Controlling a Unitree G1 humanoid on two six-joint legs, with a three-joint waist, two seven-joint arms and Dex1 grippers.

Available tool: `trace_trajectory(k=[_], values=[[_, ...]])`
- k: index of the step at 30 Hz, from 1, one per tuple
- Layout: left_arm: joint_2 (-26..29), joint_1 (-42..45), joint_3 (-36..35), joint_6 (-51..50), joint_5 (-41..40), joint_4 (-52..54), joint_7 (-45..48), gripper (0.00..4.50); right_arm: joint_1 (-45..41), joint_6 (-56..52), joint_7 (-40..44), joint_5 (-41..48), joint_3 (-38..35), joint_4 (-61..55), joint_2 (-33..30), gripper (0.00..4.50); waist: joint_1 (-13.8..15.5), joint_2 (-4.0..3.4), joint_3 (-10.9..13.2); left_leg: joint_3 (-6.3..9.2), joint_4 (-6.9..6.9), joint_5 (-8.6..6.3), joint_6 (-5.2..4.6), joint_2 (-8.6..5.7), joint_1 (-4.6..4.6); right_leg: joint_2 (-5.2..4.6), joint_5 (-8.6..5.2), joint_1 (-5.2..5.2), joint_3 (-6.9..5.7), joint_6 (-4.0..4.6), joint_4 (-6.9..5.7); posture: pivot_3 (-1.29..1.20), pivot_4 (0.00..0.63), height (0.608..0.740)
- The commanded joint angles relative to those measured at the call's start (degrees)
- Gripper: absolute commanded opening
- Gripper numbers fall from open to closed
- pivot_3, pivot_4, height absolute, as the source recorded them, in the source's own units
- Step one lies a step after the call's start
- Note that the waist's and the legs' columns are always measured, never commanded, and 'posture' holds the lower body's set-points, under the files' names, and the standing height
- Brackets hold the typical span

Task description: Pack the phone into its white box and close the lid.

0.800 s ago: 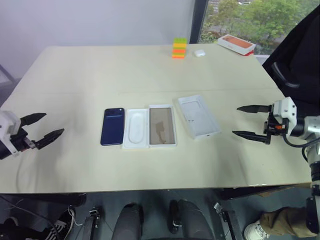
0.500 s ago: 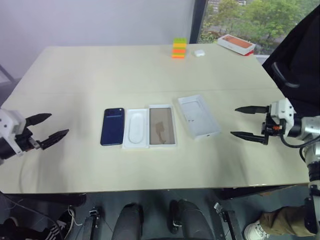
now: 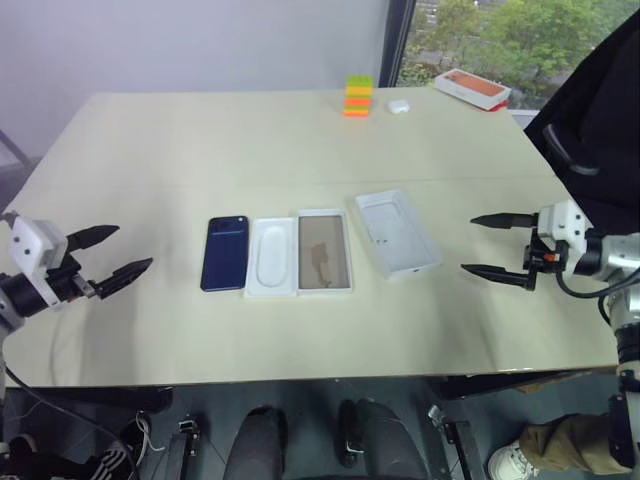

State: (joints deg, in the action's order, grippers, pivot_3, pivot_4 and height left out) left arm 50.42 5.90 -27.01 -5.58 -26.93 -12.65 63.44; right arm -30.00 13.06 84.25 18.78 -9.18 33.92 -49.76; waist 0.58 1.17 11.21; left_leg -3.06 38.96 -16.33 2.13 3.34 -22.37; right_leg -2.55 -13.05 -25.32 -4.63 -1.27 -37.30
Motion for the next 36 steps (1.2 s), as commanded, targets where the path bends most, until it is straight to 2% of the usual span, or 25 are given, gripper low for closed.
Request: trace_trajectory(k=[1, 8, 10, 15, 19, 22, 25, 32, 36], values=[[0.13, 0.00, -0.13, -1.10, -0.66, 1.68, -0.50, 4.49, -0.41, 0.62, -0.85, 0.15, -0.41, -1.42, 0.16, 4.50, 0.00, 0.00, 0.00, 0.00, 0.00, 0.00, 0.00, 0.00, 0.00, 0.00, 0.00, 0.00, 0.00, 0.00, 0.00, 0.00, 0.150, 0.740], [0.42, 0.07, 0.39, -4.65, -1.42, 3.46, -1.03, 4.49, -0.74, 0.28, -1.87, -0.19, 0.32, -1.76, 0.70, 4.50, 0.00, 0.00, 0.00, 0.00, 0.00, 0.00, 0.00, 0.00, 0.00, 0.00, 0.00, 0.00, 0.00, 0.00, 0.00, 0.00, 0.150, 0.740], [0.86, 0.51, 1.05, -9.07, -2.47, 5.26, -1.44, 4.49, -0.71, -3.59, -1.46, 0.98, 0.99, -4.00, 0.99, 4.50, -0.03, 0.00, 0.00, 0.01, 0.00, 0.00, 0.00, 0.00, 0.00, 0.00, 0.00, 0.00, 0.00, 0.00, 0.00, 0.00, 0.150, 0.740], [1.22, 4.17, 3.33, -30.08, -10.24, 13.69, -6.73, 4.49, 1.16, -12.65, -6.31, 2.72, 2.53, -16.76, 4.17, 4.50, -0.01, 0.00, 0.00, 0.07, 0.00, 0.00, 0.00, 0.03, 0.00, 0.02, 0.00, 0.00, 0.00, -0.02, -0.05, 0.00, 0.150, 0.740], [-3.28, 6.47, 5.82, -40.10, -13.41, 21.51, -16.16, 4.49, 2.16, -16.93, -8.75, 3.12, 3.47, -23.69, 5.17, 4.50, 0.15, 0.00, 0.00, 0.11, 0.00, 0.00, 0.01, 0.01, -0.01, 0.00, -0.01, 0.03, 0.01, -0.03, -0.04, 0.00, 0.150, 0.740], [-7.61, 6.00, 9.10, -41.59, -11.91, 27.62, -22.20, 4.49, 3.18, -17.97, -9.81, 3.28, 3.58, -26.00, 5.68, 4.50, 0.12, 0.03, -0.01, 0.11, 0.01, 0.00, 0.01, -0.06, -0.01, -0.05, -0.01, 0.07, 0.05, -0.04, -0.02, 0.00, 0.150, 0.740], [-12.12, 7.31, 10.17, -45.10, -11.10, 29.18, -30.10, 4.49, 4.20, -18.23, -10.63, 2.80, 4.47, -28.97, 6.05, 4.50, 0.13, 0.03, -0.01, 0.15, 0.05, 0.01, 0.01, -0.12, -0.02, -0.06, 0.00, 0.09, 0.07, -0.03, -0.02, 0.00, 0.150, 0.740], [-16.99, 10.35, 13.11, -50.31, -9.75, 31.05, -39.08, 4.49, 4.33, -21.84, -12.62, 3.72, 6.61, -34.37, 6.86, 4.50, 0.08, 0.03, -0.01, 0.27, 0.06, 0.01, 0.02, -0.10, 0.02, 0.04, 0.00, 0.10, 0.06, -0.03, -0.10, 0.00, 0.150, 0.740], [-21.68, 12.27, 13.06, -54.21, -12.80, 32.22, -42.02, 4.49, 4.52, -21.34, -13.06, 3.38, 7.05, -34.87, 7.54, 4.50, 0.09, 0.04, -0.01, 0.26, 0.06, 0.02, 0.02, -0.16, 0.00, -0.02, -0.01, 0.10, 0.06, -0.03, -0.08, 0.00, 0.150, 0.740]])
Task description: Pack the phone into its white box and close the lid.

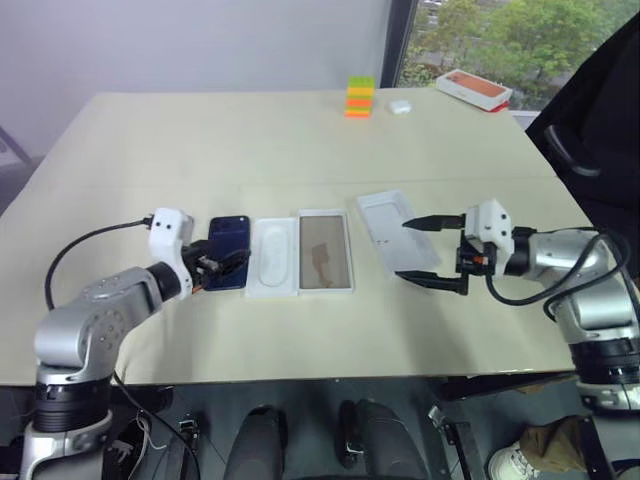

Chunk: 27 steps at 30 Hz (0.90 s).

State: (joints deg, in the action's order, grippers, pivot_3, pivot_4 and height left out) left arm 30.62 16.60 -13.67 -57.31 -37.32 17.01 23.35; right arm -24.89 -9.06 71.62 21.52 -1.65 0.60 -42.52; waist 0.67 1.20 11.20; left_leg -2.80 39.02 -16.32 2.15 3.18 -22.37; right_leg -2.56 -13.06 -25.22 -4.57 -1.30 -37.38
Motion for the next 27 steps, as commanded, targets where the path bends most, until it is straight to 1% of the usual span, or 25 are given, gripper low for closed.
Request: trace_trajectory(k=[1, 4, 5, 8, 13, 17, 22, 27], values=[[-2.06, 1.93, 1.17, -2.51, -1.17, 2.71, -2.67, 4.49, -0.68, 1.07, -0.49, 0.41, -0.37, -1.21, 0.40, 4.50, 0.01, 0.01, 0.00, 0.00, 0.01, 0.00, 0.00, -0.02, 0.00, -0.02, 0.00, 0.02, 0.00, 0.00, 0.01, 0.00, 0.150, 0.740], [-5.22, 5.01, -0.81, -10.84, -3.64, 0.60, -7.10, 4.49, -0.75, 1.76, -0.56, 0.18, -0.21, -0.91, 0.55, 4.50, 0.10, 0.02, 0.00, 0.06, 0.04, 0.00, 0.00, -0.09, 0.01, -0.04, 0.00, 0.06, -0.01, 0.00, 0.00, 0.00, 0.150, 0.740], [-6.14, 5.61, -1.72, -12.10, -4.66, 0.30, -7.54, 4.49, -0.77, 2.05, -0.65, 0.08, -0.16, -0.78, 0.57, 4.50, 0.06, 0.03, 0.00, 0.10, 0.05, 0.00, 0.00, -0.11, 0.00, -0.05, 0.00, 0.07, -0.02, -0.01, 0.00, 0.00, 0.150, 0.740], [-6.55, 6.67, -1.62, -13.73, -4.51, 0.17, -8.31, 4.49, -0.81, 2.62, -0.75, -0.08, -0.15, -0.40, 0.56, 4.50, -0.15, 0.03, 0.00, 0.10, 0.05, 0.00, 0.00, -0.12, 0.00, -0.06, -0.02, 0.08, -0.02, -0.04, 0.01, 0.00, 0.150, 0.740], [-9.20, 7.96, -4.25, -18.56, -6.47, -1.78, -10.27, 4.49, -0.78, 3.59, -0.85, -0.35, -0.37, 0.23, 0.46, 4.50, -0.08, 0.03, 0.00, 0.13, 0.05, 0.00, 0.00, -0.12, 0.02, -0.04, -0.02, 0.08, -0.03, -0.04, -0.01, 0.00, 0.150, 0.740], [-12.57, 9.89, -7.52, -20.48, -8.14, -3.95, -11.90, 4.49, -0.72, 3.99, -1.19, -0.38, -0.32, 0.04, 0.65, 4.50, 0.04, 0.03, 0.00, 0.14, 0.05, 0.01, 0.01, -0.14, 0.04, -0.06, -0.02, 0.12, -0.04, -0.04, -0.01, 0.00, 0.150, 0.740], [-16.15, 11.67, -11.88, -25.90, -9.74, -6.55, -14.29, 4.49, -0.85, 4.40, -1.78, -0.49, -0.06, -0.38, 0.80, 4.50, 0.01, 0.03, 0.00, 0.16, 0.07, 0.01, 0.01, -0.18, 0.04, -0.10, -0.03, 0.16, -0.04, -0.05, 0.01, 0.00, 0.150, 0.740], [-16.36, 11.95, -12.38, -27.48, -9.14, -6.88, -14.86, 4.49, -0.88, 4.60, -2.05, -0.54, -0.06, -0.26, 0.82, 4.50, -0.07, 0.04, 0.00, 0.17, 0.06, 0.01, 0.01, -0.18, 0.07, -0.10, -0.03, 0.19, -0.05, -0.06, 0.00, 0.00, 0.150, 0.740]])
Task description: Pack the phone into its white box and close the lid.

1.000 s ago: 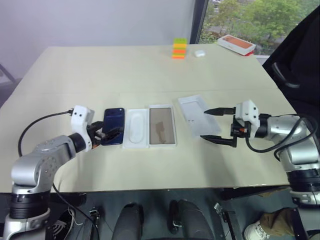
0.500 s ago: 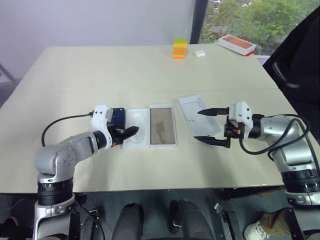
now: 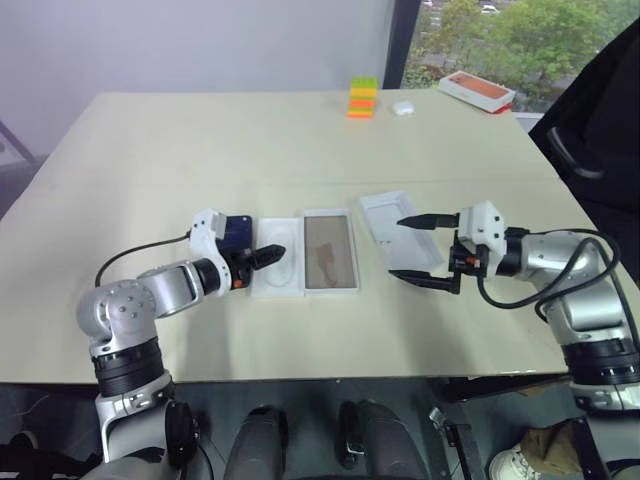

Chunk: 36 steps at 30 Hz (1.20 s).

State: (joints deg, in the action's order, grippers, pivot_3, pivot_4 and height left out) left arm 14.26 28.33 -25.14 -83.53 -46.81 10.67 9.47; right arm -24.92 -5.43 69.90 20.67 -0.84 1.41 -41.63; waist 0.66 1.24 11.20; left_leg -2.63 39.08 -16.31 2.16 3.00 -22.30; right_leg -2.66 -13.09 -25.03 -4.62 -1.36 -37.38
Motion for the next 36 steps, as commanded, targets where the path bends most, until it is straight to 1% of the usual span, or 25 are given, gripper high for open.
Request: trace_trajectory(k=[1, 2, 5, 6, 7, 9, 13, 19, 22, 24, 31, 36], values=[[-0.33, 0.32, -1.36, -1.36, 0.23, -0.67, -1.14, 4.49, -0.81, 1.05, -0.37, 0.28, -0.86, -1.03, -0.04, 4.50, -0.12, 0.00, 0.00, 0.00, 0.00, 0.00, 0.00, 0.00, 0.01, 0.00, 0.00, 0.00, 0.00, 0.00, 0.00, 0.00, 0.150, 0.740], [-0.41, 0.36, -1.49, -1.46, 0.26, -0.72, -1.19, 4.49, -0.79, 1.08, -0.42, 0.27, -0.87, -1.00, -0.01, 4.50, -0.12, 0.00, 0.00, 0.00, 0.00, 0.00, 0.00, 0.00, 0.02, 0.01, 0.00, 0.01, 0.00, 0.00, 0.00, 0.00, 0.150, 0.740], [-0.11, 0.19, -1.53, -1.60, 0.32, -0.47, -1.11, 3.68, -0.75, 1.17, -0.54, 0.22, -0.87, -1.00, -0.01, 4.50, -0.11, 0.00, 0.00, 0.01, 0.00, 0.00, 0.00, 0.00, 0.02, 0.01, 0.00, 0.01, 0.00, 0.00, -0.01, 0.00, 0.150, 0.740], [0.16, 0.07, -1.39, -1.71, 0.28, -0.32, -0.97, 3.10, -0.78, 1.15, -0.58, 0.23, -0.87, -0.98, -0.01, 4.50, -0.11, 0.00, 0.00, 0.01, 0.00, 0.00, 0.00, 0.00, 0.02, 0.01, 0.00, 0.01, 0.00, 0.00, 0.00, 0.00, 0.150, 0.740], [0.01, 0.09, -1.84, -2.02, 0.05, -0.36, -1.06, 2.69, -0.81, 1.18, -0.62, 0.22, -0.86, -0.95, -0.01, 4.50, -0.08, 0.00, 0.00, 0.01, 0.00, 0.00, 0.00, 0.00, 0.01, 0.01, 0.00, 0.01, 0.00, 0.00, 0.00, 0.00, 0.150, 0.740], [0.49, -0.19, -1.62, -2.40, 0.31, -0.30, -1.10, 1.70, -0.89, 1.24, -0.66, 0.19, -0.81, -0.85, 0.05, 4.50, -0.04, 0.00, 0.00, 0.01, 0.00, 0.00, 0.00, 0.00, 0.01, 0.00, 0.00, 0.01, 0.00, 0.00, 0.00, 0.00, 0.150, 0.740], [1.69, -0.65, -0.63, -2.61, 1.32, -0.22, -1.06, 1.70, -1.02, 1.42, -0.68, 0.10, -0.72, -0.66, 0.13, 4.50, -0.04, 0.01, 0.01, 0.01, 0.00, 0.00, 0.00, 0.00, 0.00, 0.00, 0.00, 0.01, -0.01, 0.00, 0.01, 0.00, 0.150, 0.740], [1.73, -0.91, -0.15, -3.19, 3.03, -0.99, -1.90, 1.70, -1.29, 1.70, -0.86, -0.12, -0.59, -0.25, 0.32, 4.50, -0.13, 0.01, 0.01, 0.01, -0.01, 0.00, 0.00, 0.00, 0.02, 0.00, 0.00, 0.01, 0.00, 0.00, 0.01, 0.00, 0.150, 0.740], [2.20, -1.13, 0.64, -2.94, 3.59, -1.14, -1.47, 0.87, -1.29, 1.79, -0.83, -0.18, -0.59, -0.22, 0.30, 4.50, -0.15, 0.01, 0.00, 0.01, -0.01, 0.00, 0.00, 0.00, 0.02, 0.01, 0.00, 0.01, 0.00, 0.00, 0.01, 0.00, 0.150, 0.740], [2.17, -1.11, 0.74, -3.40, 3.91, -1.46, -1.38, 0.03, -1.27, 1.76, -0.86, -0.18, -0.61, -0.32, 0.29, 4.50, -0.05, 0.01, 0.00, 0.01, -0.01, 0.00, 0.00, 0.00, 0.02, 0.00, 0.00, 0.01, 0.00, 0.00, 0.01, 0.00, 0.150, 0.740], [2.54, -0.59, 0.26, -3.23, 4.25, -2.28, -0.78, 0.03, -1.34, 1.57, -1.08, -0.13, -0.69, -0.47, 0.25, 4.50, -0.04, 0.01, 0.00, 0.02, -0.01, 0.00, 0.00, 0.00, 0.03, -0.01, -0.01, 0.05, -0.01, -0.01, 0.03, 0.00, 0.150, 0.740], [0.20, 3.09, -7.86, -4.56, 0.02, -2.44, -0.18, 0.03, -0.52, 1.13, -0.82, 0.32, -0.77, -0.90, -0.03, 4.50, -0.10, 0.03, 0.02, 0.03, -0.01, 0.00, 0.00, 0.00, 0.03, 0.00, -0.03, 0.04, -0.03, -0.04, 0.03, 0.00, 0.150, 0.740]])
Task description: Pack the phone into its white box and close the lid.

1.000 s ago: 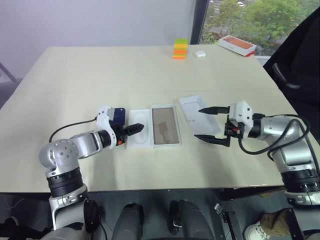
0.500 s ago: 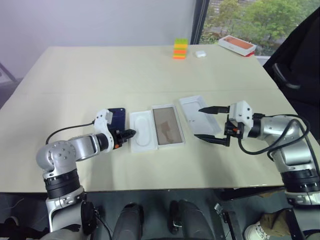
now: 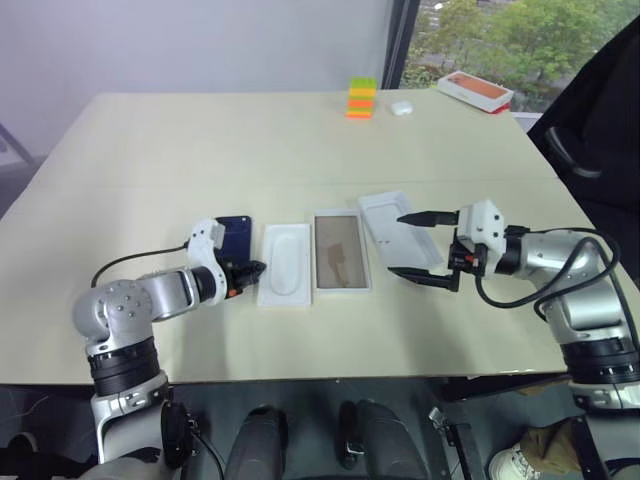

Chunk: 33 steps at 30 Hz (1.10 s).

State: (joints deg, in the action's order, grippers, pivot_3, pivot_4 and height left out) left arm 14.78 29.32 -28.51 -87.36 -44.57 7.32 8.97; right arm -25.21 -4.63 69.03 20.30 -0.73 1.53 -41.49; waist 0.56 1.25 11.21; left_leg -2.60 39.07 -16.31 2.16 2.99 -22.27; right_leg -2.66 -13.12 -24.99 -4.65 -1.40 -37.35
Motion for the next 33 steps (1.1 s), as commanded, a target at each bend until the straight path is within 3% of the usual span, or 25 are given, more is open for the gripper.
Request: trace_trajectory(k=[1, 11, 15, 23, 29, 32, 33], values=[[-0.64, 2.71, -5.57, -1.04, -2.66, 0.95, 0.38, 0.03, -0.04, 0.14, 0.16, 0.77, -0.82, -1.14, -0.23, 4.50, 0.01, 0.02, 0.01, 0.01, 0.00, 0.00, 0.00, 0.00, -0.01, 0.00, -0.02, 0.00, 0.00, -0.03, 0.00, 0.00, 0.150, 0.740], [-2.25, 5.40, -9.99, -1.85, -3.69, 1.37, 0.16, 0.03, 1.42, -9.48, -2.98, 1.67, 4.27, -9.78, 2.98, 4.50, 0.00, 0.03, 0.02, 0.06, 0.00, 0.00, 0.00, 0.00, -0.02, -0.01, -0.03, 0.00, 0.00, -0.06, 0.01, 0.00, 0.150, 0.740], [-1.04, 6.33, -11.32, -3.33, -3.64, 0.61, 0.47, 0.03, 2.10, -8.24, -4.79, -3.18, 9.77, -12.95, 4.60, 4.50, -0.06, 0.04, 0.02, 0.04, 0.00, 0.01, 0.02, -0.01, -0.03, -0.03, -0.04, 0.00, -0.01, -0.07, 0.01, 0.00, 0.150, 0.740], [4.34, 7.80, -12.55, -3.64, -3.54, -3.29, 2.77, 0.03, -2.16, -13.48, -7.92, -6.97, 14.66, -9.90, 7.75, 4.50, -0.14, 0.04, 0.03, 0.03, -0.01, 0.01, 0.03, -0.03, -0.04, -0.06, -0.01, -0.01, -0.06, -0.02, 0.02, 0.00, 0.150, 0.740], [2.47, 7.35, -11.59, -3.90, -3.30, -1.64, 2.53, 0.03, -3.00, -13.11, -8.50, -13.31, 20.98, -7.67, 8.93, 4.50, 0.09, 0.08, 0.02, 0.08, -0.01, 0.02, 0.04, -0.03, -0.08, -0.07, 0.01, -0.01, -0.06, 0.01, 0.05, 0.00, 0.150, 0.740], [1.99, 7.49, -11.97, -4.02, -3.20, -1.33, 2.33, 0.00, -2.81, -12.05, -9.49, -16.49, 22.54, -5.47, 8.29, 3.79, 0.00, 0.09, 0.02, 0.06, 0.00, 0.02, 0.04, -0.04, -0.09, -0.10, 0.01, -0.01, -0.05, 0.02, 0.06, 0.00, 0.150, 0.740], [1.78, 7.55, -12.15, -4.05, -3.18, -1.25, 2.20, 0.00, -2.71, -11.68, -9.80, -17.68, 23.05, -4.55, 8.03, 3.35, -0.03, 0.09, 0.02, 0.06, 0.00, 0.02, 0.04, -0.04, -0.09, -0.10, 0.01, -0.01, -0.05, 0.02, 0.06, 0.00, 0.150, 0.740]])
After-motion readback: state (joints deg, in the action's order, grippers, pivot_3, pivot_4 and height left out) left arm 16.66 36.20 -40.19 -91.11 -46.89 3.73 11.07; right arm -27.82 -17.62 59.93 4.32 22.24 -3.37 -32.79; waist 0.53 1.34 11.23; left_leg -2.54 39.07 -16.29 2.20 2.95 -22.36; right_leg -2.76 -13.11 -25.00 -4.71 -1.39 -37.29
